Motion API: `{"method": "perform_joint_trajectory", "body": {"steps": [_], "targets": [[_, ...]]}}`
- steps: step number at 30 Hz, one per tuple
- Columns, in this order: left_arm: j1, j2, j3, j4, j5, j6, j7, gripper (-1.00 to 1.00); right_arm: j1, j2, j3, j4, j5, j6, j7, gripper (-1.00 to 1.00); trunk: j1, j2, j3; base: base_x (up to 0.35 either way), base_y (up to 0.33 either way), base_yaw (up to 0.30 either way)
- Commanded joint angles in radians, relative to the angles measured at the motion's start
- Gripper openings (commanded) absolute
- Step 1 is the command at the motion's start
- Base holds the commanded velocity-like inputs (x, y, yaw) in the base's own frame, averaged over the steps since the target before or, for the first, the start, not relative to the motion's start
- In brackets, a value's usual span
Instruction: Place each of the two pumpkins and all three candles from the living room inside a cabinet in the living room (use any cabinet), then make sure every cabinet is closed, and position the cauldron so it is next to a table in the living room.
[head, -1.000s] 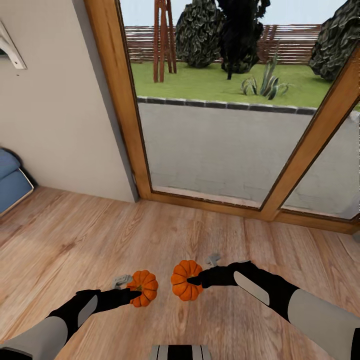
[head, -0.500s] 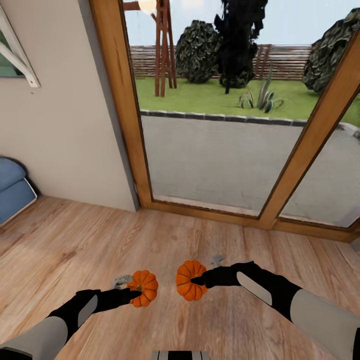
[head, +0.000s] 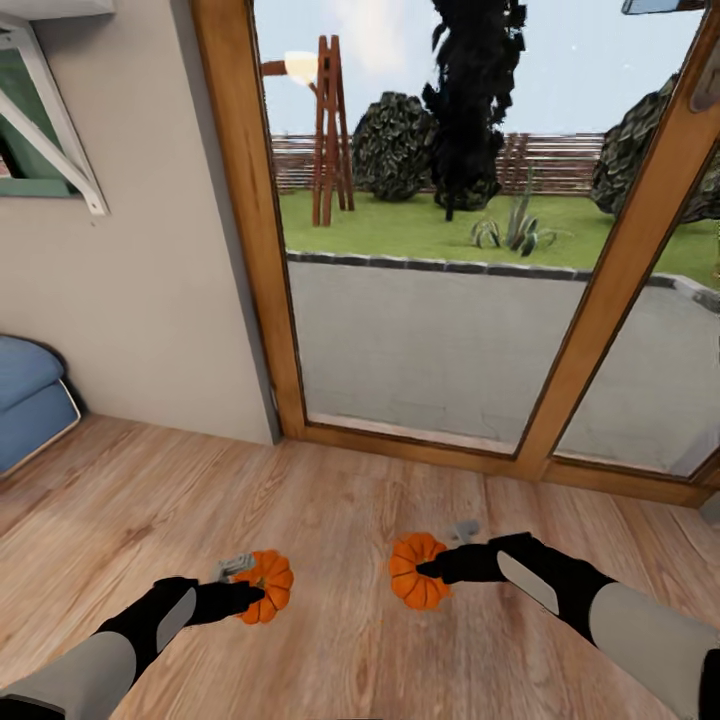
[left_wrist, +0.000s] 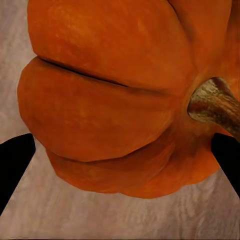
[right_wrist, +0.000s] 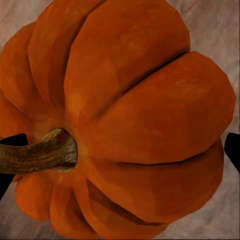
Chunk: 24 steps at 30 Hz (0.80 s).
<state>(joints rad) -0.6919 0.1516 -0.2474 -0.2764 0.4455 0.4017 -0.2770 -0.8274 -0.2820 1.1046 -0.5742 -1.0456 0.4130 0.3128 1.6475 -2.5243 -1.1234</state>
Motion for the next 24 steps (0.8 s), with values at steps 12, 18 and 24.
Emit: {"method": "perform_joint_trajectory", "body": {"steps": [12, 18, 24], "targets": [[0.0, -0.004, 0.012, 0.045, 0.04, -0.017, 0.095, -1.0, -0.001, 0.006, 0.006, 0.137, -0.008, -0.016, 0.002, -1.0, -0.005, 0.003, 0.064, 0.0, 0.0, 0.0], [0.0, -0.005, 0.02, 0.145, 0.106, -0.143, 0.097, -1.0, -0.001, 0.006, 0.009, 0.144, -0.008, -0.049, 0.002, -1.0, -0.008, 0.004, 0.097, 0.0, 0.0, 0.0], [0.0, -0.033, 0.021, 0.176, 0.116, -0.165, 0.098, -1.0, -0.001, 0.006, 0.009, 0.145, -0.009, -0.052, 0.002, -1.0, -0.011, 0.005, 0.129, 0.0, 0.0, 0.0]]}}
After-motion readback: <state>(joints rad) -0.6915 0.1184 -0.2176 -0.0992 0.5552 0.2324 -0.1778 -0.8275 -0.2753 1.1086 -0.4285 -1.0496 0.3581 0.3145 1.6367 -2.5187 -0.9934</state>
